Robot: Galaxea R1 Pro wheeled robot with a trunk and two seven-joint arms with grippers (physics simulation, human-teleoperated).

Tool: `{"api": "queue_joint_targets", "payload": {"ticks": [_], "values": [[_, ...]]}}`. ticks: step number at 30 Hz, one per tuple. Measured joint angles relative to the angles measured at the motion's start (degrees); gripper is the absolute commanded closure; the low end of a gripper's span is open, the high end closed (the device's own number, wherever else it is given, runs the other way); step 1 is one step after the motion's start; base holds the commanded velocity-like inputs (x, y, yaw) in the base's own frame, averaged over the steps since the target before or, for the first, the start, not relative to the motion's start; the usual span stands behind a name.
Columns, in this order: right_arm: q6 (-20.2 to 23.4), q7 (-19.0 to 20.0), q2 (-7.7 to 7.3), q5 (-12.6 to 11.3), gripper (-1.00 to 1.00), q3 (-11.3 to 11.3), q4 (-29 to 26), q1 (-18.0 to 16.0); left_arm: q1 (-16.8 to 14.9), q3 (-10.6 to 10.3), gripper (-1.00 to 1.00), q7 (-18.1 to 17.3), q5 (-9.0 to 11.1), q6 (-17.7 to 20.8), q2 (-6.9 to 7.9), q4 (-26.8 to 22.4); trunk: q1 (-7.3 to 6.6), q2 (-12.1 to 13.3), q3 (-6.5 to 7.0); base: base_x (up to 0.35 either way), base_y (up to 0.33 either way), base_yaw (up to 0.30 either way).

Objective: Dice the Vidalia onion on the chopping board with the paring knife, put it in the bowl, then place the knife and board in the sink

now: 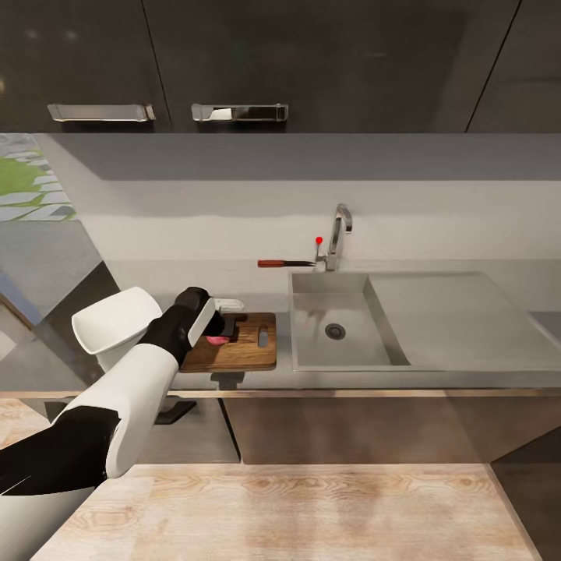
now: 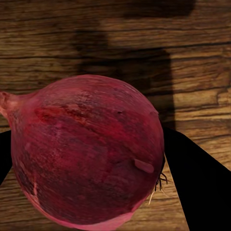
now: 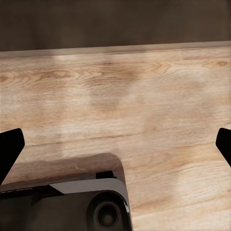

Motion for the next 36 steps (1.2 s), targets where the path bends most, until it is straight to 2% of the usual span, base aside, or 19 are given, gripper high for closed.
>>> {"api": "queue_joint_targets", "payload": {"ticks": [7, 8, 25, 27, 33, 36], "values": [[0.0, 0.0, 0.0, 0.0, -1.0, 0.0, 0.0, 0.0, 0.02, -0.01, 1.0, 0.01, -0.16, 0.01, 0.03, -0.28, 0.0, 0.01, -0.01, 0.0, 0.0, 0.0], [0.0, 0.0, 0.0, 0.0, -1.0, 0.0, 0.0, 0.0, 0.02, -0.01, -1.0, 0.02, -0.14, 0.01, 0.02, -0.3, 0.0, 0.01, -0.01, 0.0, 0.0, 0.0], [0.0, 0.0, 0.0, 0.0, -1.0, 0.0, 0.0, 0.0, 0.02, 0.01, -1.0, 0.02, -0.27, 0.03, -0.01, -0.76, 0.0, 0.01, -0.01, 0.0, 0.0, 0.0], [0.0, 0.0, 0.0, 0.0, -1.0, 0.0, 0.0, 0.0, 0.02, 0.03, -1.0, 0.05, -0.3, 0.08, 0.0, -1.57, 0.0, 0.01, -0.01, 0.0, 0.0, 0.0], [-0.12, 0.0, -0.02, 0.0, -1.0, 0.0, 0.79, 0.0, 0.02, 0.0, -1.0, 0.08, -0.3, 0.29, 0.06, -9.0, 0.0, 0.01, -0.01, 0.0, 0.0, 0.0], [-0.16, 0.0, -0.01, 0.0, -1.0, 0.0, 0.92, 0.0, 0.02, 0.0, -1.0, 0.08, -0.27, 0.34, 0.07, -10.5, 0.0, 0.01, -0.01, 0.0, 0.0, 0.0]]}}
